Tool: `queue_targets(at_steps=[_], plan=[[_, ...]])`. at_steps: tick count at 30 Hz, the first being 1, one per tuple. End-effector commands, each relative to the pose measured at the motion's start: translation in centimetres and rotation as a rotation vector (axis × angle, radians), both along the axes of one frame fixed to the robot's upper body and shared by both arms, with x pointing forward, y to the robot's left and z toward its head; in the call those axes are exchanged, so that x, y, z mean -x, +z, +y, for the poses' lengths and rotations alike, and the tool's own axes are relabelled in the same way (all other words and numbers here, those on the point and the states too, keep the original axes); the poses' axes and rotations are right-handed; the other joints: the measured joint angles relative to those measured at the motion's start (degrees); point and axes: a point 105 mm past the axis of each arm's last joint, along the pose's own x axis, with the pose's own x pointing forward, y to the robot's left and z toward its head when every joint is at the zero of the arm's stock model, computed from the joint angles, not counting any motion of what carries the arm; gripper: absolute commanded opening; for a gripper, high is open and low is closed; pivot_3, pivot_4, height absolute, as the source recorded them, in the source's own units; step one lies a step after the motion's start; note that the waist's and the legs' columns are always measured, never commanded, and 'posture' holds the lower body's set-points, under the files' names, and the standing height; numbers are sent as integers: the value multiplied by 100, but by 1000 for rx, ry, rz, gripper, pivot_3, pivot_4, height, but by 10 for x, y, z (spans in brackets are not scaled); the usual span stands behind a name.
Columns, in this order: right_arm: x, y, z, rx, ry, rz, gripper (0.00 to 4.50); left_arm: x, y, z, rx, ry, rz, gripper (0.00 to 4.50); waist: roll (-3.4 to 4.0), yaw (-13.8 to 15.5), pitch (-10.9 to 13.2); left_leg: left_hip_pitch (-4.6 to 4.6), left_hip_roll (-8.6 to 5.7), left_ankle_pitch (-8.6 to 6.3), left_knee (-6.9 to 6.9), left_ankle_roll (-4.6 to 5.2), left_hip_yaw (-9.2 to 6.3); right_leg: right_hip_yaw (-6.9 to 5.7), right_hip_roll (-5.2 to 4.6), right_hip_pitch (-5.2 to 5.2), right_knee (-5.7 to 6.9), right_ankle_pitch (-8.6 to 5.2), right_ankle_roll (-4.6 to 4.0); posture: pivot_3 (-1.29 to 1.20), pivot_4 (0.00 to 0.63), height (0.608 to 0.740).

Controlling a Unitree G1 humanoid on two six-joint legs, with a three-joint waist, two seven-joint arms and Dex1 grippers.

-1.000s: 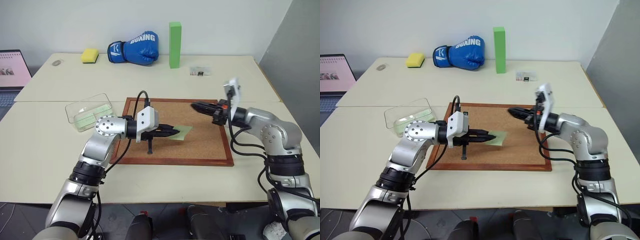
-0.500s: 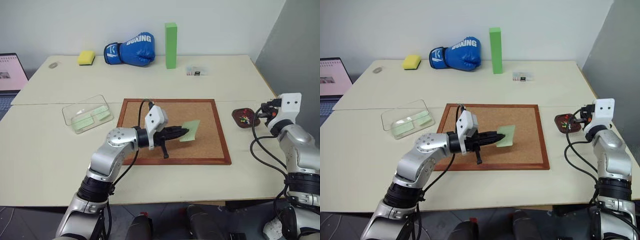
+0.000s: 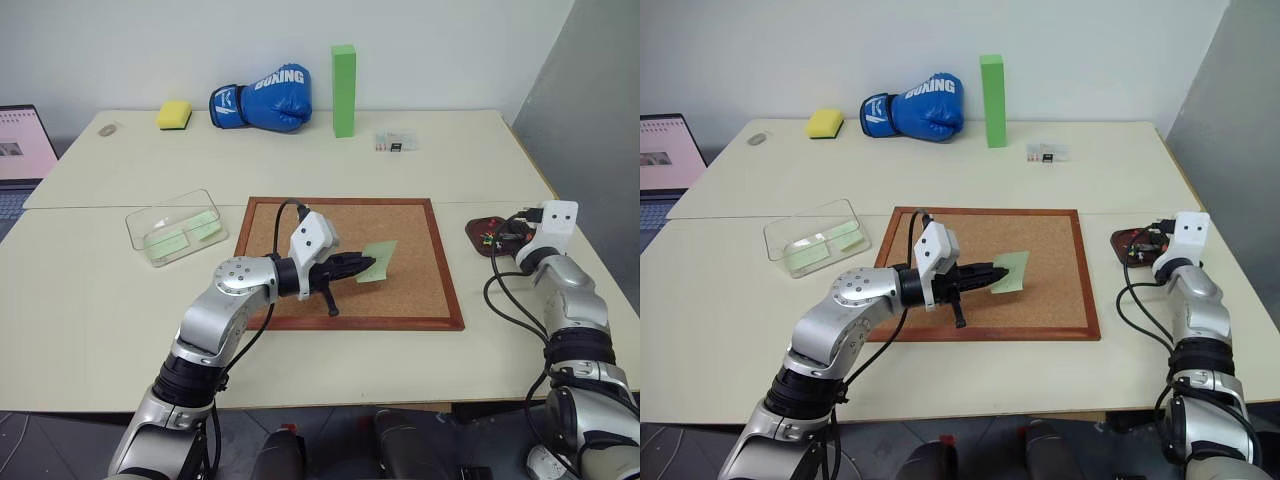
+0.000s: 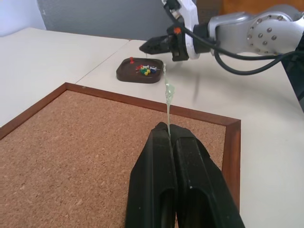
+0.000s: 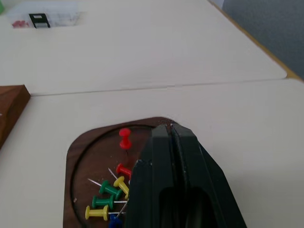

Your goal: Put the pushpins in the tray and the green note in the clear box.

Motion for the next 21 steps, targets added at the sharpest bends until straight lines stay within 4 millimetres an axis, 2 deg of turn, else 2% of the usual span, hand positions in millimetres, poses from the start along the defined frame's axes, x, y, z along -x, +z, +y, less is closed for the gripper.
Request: queue_targets(at_steps=[1, 5, 11, 14, 21], plan=[[-2, 11, -4, -2, -13, -48, 0, 3, 11, 1, 12, -3, -41, 6, 1, 0, 0, 0, 0, 0, 0, 0, 1, 1, 0, 0, 0, 0, 0, 0, 150, 740], [0, -1, -1, -15, -15, -10, 0, 1, 11, 2, 13, 12, -45, 6, 0, -2, 0, 1, 0, 0, 2, 0, 0, 0, 0, 1, 0, 0, 1, 0, 150, 740], [0, 1, 1, -12, -4, -20, 0, 0, 11, 1, 8, 7, -48, 6, 0, -3, 0, 3, 0, 0, 3, 0, -1, 0, 0, 3, 1, 0, 1, 0, 150, 740], [0, 7, -3, 5, -14, -42, 473, -1, 12, 2, 2, 4, -51, 0, 1, -4, 0, 3, 0, 0, 3, 0, -1, 0, 0, 3, 1, 0, 1, 0, 150, 740], [2, 27, -6, 20, -24, -121, 2103, -3, 12, 2, -6, -5, -59, 0, 1, -4, 1, 2, 0, 0, 2, 0, 0, 0, 0, 2, 1, 0, 1, 0, 150, 740]])
